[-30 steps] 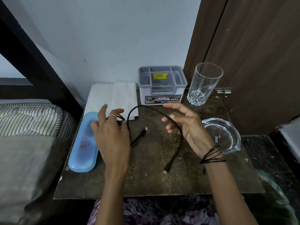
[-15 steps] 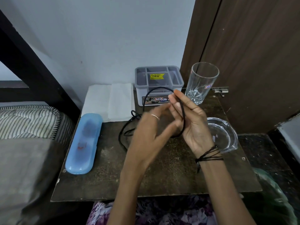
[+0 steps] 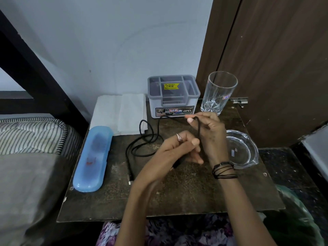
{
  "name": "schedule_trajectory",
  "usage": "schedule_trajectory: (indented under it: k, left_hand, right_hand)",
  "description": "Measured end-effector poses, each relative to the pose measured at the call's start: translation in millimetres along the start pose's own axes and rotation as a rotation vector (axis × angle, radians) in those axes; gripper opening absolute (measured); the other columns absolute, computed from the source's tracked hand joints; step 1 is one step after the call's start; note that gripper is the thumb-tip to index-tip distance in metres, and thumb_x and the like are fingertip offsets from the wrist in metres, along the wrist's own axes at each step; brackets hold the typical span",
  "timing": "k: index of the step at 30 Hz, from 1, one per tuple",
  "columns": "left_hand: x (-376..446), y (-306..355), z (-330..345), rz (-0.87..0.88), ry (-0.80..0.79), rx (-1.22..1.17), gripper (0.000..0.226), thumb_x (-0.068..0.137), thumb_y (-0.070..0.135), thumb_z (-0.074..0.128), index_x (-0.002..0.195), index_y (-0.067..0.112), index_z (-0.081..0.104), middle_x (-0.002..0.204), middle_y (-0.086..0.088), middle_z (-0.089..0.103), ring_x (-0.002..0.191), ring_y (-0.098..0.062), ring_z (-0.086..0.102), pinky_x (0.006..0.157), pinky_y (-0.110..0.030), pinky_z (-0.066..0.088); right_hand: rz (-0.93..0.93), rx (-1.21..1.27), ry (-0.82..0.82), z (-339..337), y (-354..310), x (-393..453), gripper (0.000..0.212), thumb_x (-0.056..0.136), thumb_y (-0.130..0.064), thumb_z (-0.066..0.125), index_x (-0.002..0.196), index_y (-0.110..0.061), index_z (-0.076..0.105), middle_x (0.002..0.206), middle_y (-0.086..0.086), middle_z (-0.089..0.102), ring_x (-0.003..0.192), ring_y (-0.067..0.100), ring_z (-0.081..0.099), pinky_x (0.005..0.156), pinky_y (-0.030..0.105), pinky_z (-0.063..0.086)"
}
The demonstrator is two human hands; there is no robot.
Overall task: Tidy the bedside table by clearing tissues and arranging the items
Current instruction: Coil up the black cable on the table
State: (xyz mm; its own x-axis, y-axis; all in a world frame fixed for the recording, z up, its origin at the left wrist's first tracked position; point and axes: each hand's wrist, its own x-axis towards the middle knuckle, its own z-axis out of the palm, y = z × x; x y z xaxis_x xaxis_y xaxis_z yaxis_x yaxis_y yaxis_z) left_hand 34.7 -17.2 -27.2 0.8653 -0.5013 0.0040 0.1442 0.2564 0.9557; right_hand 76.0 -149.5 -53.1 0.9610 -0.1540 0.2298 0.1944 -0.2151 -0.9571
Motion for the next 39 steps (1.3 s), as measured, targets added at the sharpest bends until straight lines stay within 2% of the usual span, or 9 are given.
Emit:
schedule_trajectory:
  k: [5,9,16,19,21,26,30,34,39]
  left_hand:
    - [-2.0,5.7,-14.8,0.189,0.166,-0.312,0.019,0.084,0.024,0.053,0.094,0.011,0.063,0.073,0.000,0.071,0.059,-0.007,0.066,0.069,-0.022,0.057]
    - [1.0,3.6,-26.5,0.318,0.309,-0.517,0.030,0.085,0.012,0.050,0.112,0.011,0.063,0.099,-0.002,0.074,0.094,-0.010,0.069,0.078,-0.018,0.054]
    - [4.5,-8.9,-29.4,0.403,0.555,0.158,0.051,0.097,-0.001,0.034,0.136,0.031,0.024,0.137,0.013,0.043,0.123,0.008,0.046,0.104,-0.014,0.036]
    - [4.8,-12.7,-30.7,0.304,0.517,0.729,0.054,0.096,-0.003,0.033,0.138,0.026,0.020,0.135,0.004,0.045,0.119,0.000,0.049,0.092,0.002,0.033]
    - [3.3,-14.5,-31.1,0.230,0.414,0.800,0.059,0.093,-0.008,0.034,0.143,0.022,0.022,0.132,0.001,0.049,0.113,-0.006,0.052,0.090,-0.001,0.037]
    - [0.8,-10.0,-29.1,0.115,0.365,0.525,0.027,0.095,0.007,0.039,0.112,0.021,0.056,0.067,0.011,0.059,0.058,-0.002,0.048,0.056,-0.011,0.039]
    - [2.4,-6.3,-30.0,-0.031,0.192,0.296,0.019,0.090,0.023,0.039,0.091,0.019,0.058,0.054,0.003,0.061,0.044,-0.008,0.042,0.048,-0.023,0.029]
    - [-0.2,-6.6,-34.5,-0.052,0.103,0.115,0.027,0.095,0.018,0.039,0.087,0.011,0.063,0.047,0.002,0.057,0.035,-0.006,0.037,0.043,-0.013,0.032]
    - [-1.0,-4.0,-27.0,0.081,0.190,-0.124,0.021,0.089,0.025,0.048,0.078,0.013,0.061,0.049,0.002,0.061,0.034,-0.004,0.044,0.040,-0.010,0.038]
  right_hand:
    - [-0.085,-0.210,-0.219,3.3,0.7,-4.2,0.019,0.088,-0.023,0.060,0.103,-0.021,0.071,0.081,-0.007,0.067,0.075,0.000,0.060,0.069,0.022,0.046]
    - [-0.130,-0.246,-0.399,10.8,-5.0,-7.4,0.017,0.091,-0.024,0.057,0.097,-0.031,0.071,0.069,-0.007,0.056,0.062,0.004,0.057,0.062,0.018,0.043]
    - [0.028,-0.134,-0.685,8.7,-16.8,-11.0,0.024,0.087,-0.021,0.063,0.109,-0.020,0.069,0.065,-0.028,0.061,0.043,-0.001,0.048,0.042,0.014,0.039]
    - [0.000,-0.083,-0.639,0.9,-20.8,-7.8,0.015,0.086,-0.011,0.063,0.097,-0.012,0.074,0.062,-0.021,0.061,0.046,-0.006,0.051,0.045,0.006,0.035]
    - [-0.029,-0.072,-0.602,-4.0,-20.7,-6.0,0.010,0.084,-0.012,0.065,0.085,-0.015,0.075,0.064,-0.021,0.062,0.052,-0.007,0.055,0.051,0.005,0.037]
    - [-0.081,-0.002,-0.350,-8.6,-14.4,-2.5,0.008,0.071,-0.029,0.076,0.065,-0.027,0.070,0.064,-0.016,0.060,0.061,-0.002,0.051,0.061,0.011,0.037]
    - [-0.054,0.088,-0.262,0.1,-9.2,-3.1,0.013,0.073,-0.033,0.073,0.065,-0.024,0.067,0.061,-0.014,0.058,0.055,-0.003,0.047,0.052,0.007,0.033]
    - [0.113,0.260,-0.223,9.0,-2.3,-3.2,0.024,0.070,-0.036,0.074,0.065,-0.021,0.057,0.056,0.000,0.044,0.046,0.002,0.033,0.043,0.012,0.026]
    - [0.115,0.313,-0.219,23.1,-6.2,-4.9,0.017,0.086,-0.029,0.058,0.072,-0.019,0.063,0.056,-0.013,0.056,0.044,-0.004,0.045,0.044,0.007,0.032]
